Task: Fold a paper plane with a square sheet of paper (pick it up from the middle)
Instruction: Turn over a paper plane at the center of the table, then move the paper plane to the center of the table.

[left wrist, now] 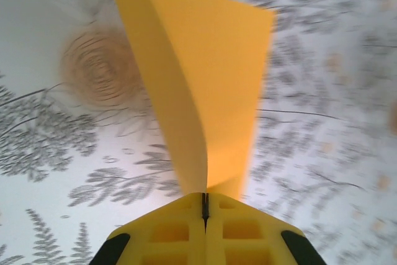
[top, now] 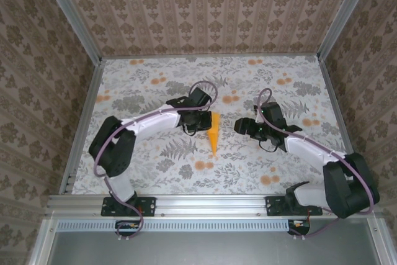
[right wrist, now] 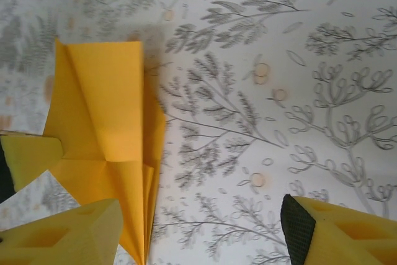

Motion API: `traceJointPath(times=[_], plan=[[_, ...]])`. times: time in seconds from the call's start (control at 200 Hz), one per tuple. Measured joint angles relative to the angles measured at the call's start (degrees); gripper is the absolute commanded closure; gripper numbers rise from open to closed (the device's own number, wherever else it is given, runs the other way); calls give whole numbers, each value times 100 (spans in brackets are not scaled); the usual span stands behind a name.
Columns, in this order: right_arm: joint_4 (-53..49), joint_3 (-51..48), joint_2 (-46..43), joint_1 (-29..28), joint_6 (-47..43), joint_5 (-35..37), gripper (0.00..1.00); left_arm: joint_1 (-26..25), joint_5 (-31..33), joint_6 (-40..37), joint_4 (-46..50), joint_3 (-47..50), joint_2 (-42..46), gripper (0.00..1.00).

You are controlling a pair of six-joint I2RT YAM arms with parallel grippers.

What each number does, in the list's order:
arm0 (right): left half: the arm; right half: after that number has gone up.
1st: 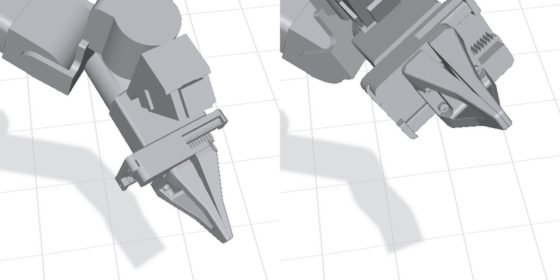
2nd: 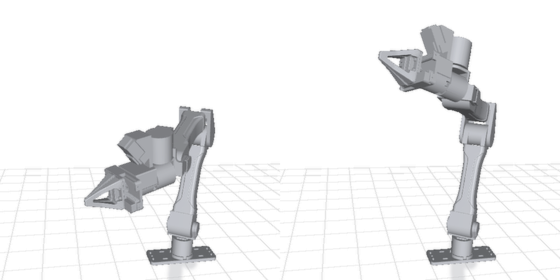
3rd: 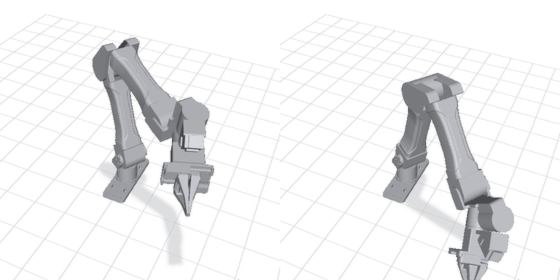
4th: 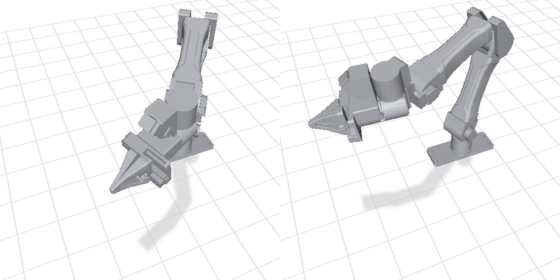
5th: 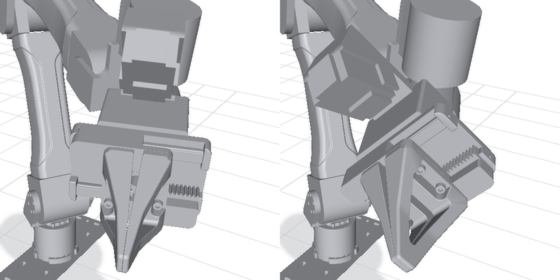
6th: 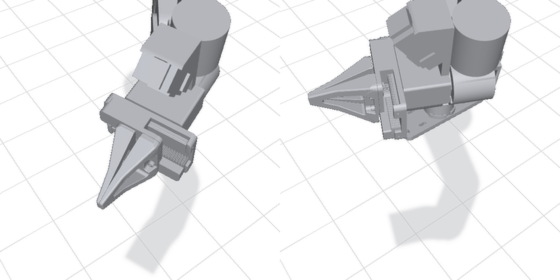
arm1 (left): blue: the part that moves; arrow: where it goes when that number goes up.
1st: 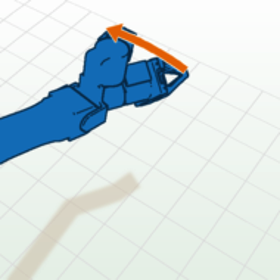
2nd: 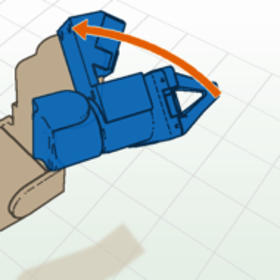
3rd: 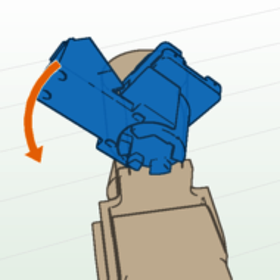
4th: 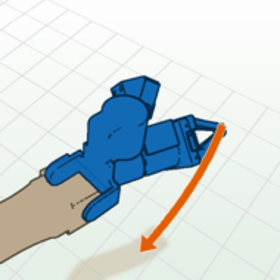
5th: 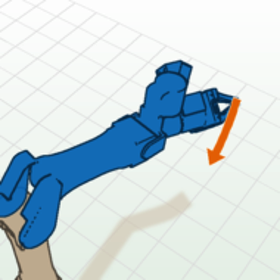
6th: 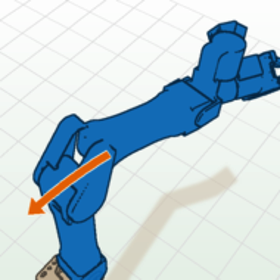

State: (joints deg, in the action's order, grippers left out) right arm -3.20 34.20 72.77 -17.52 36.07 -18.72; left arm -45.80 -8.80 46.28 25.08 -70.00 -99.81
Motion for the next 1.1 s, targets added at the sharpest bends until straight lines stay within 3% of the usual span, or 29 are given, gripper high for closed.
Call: traceJointPath(times=[0.15,0.41,0.58,0.76,1.1], plan=[[81,-20,-299,-142,142,-146,33,105,-562,-131,-887,374,396,100],[192,-15,-240,-831,286,-26,41,385,-1429,7,-2345,1419,79,100],[96,197,234,-1270,254,273,49,417,-1617,63,-2686,1714,-31,100],[-61,643,669,-1657,173,619,51,474,-1676,70,-2863,1851,-55,100],[-280,1016,1519,-1768,68,774,52,540,-1696,92,-2914,1963,-55,100]])
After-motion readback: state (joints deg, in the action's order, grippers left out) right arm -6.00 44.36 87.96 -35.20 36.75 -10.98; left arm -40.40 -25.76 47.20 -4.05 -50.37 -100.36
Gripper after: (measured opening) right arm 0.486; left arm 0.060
